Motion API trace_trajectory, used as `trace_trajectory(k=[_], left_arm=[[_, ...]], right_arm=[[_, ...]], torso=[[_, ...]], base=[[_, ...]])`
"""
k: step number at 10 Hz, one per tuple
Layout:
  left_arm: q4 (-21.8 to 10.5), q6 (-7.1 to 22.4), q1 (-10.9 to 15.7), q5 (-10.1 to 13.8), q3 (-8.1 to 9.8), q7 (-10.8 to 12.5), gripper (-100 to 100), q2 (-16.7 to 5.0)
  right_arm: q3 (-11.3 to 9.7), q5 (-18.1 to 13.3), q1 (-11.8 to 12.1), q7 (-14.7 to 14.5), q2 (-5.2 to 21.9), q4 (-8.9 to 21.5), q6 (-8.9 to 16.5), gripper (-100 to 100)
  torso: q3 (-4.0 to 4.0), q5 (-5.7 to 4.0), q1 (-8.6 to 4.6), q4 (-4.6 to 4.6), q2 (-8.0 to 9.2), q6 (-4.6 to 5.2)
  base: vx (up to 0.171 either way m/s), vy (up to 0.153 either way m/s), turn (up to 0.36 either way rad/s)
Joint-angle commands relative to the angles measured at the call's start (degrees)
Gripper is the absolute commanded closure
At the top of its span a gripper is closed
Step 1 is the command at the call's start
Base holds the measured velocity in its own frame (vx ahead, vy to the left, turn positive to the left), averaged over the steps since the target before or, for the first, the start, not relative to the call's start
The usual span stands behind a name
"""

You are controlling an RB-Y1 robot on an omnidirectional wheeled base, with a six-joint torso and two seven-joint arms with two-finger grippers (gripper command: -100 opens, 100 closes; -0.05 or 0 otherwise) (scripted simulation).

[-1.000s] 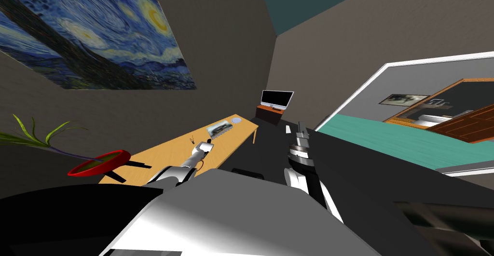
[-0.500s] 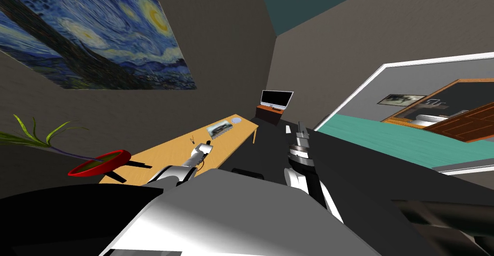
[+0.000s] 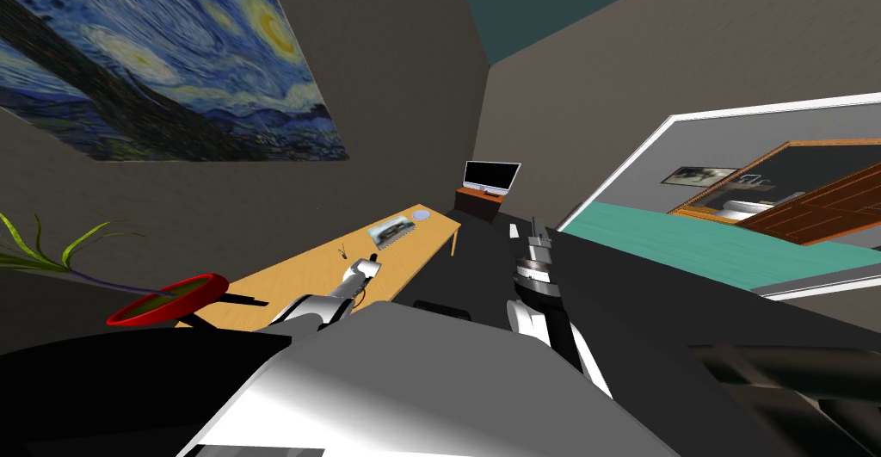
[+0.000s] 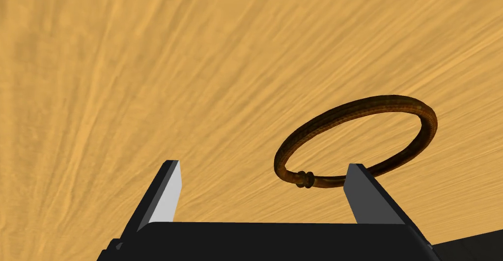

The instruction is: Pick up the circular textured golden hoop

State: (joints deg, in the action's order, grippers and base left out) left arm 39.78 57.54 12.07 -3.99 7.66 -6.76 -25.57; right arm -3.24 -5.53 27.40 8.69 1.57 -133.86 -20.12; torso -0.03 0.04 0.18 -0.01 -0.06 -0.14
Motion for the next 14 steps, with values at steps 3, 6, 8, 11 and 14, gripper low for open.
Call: trace_trajectory(k=[3, 6, 8, 11, 14], left_arm=[[-0.9, -0.8, 0.1, -0.4, -0.14, 0.8, 100, 0.4], [-1.0, -0.6, 0.0, -0.4, -0.13, 0.8, 100, 0.3], [-1.0, -0.6, 0.0, -0.4, -0.12, 0.8, 0, 0.3], [2.0, 1.4, -0.3, 0.9, 0.34, -1.6, 100, -0.8], [4.5, 2.9, -1.1, 1.2, 0.48, -2.2, 0, -1.0]], right_arm=[[0.0, 0.0, 0.0, 0.0, 0.0, 0.0, 0.0, 0], [0.0, 0.0, 0.0, 0.0, 0.0, 0.0, 0.0, 0], [0.0, 0.0, 0.0, 0.0, 0.0, 0.0, 0.0, 0], [0.0, 0.0, 0.0, 0.0, 0.0, 0.0, 0.0, 0], [0.0, 0.0, 0.0, 0.0, 0.0, 0.0, 0.0, 0]], torso=[[0.01, -0.01, -0.06, 0.0, 0.02, -0.01], [-0.12, 0.17, 0.18, -0.02, -0.22, 0.14], [-0.16, 0.19, 0.25, -0.03, -0.29, 0.15], [-0.21, 0.14, -0.01, -0.04, -0.39, 0.18], [-0.19, 0.16, 0.08, -0.04, -0.34, 0.18]], base=[[-0.007, 0.032, -0.02], [-0.004, -0.002, 0.009], [0.0, 0.0, 0.0], [0.017, -0.063, 0.052], [0.009, -0.039, 0.03]])
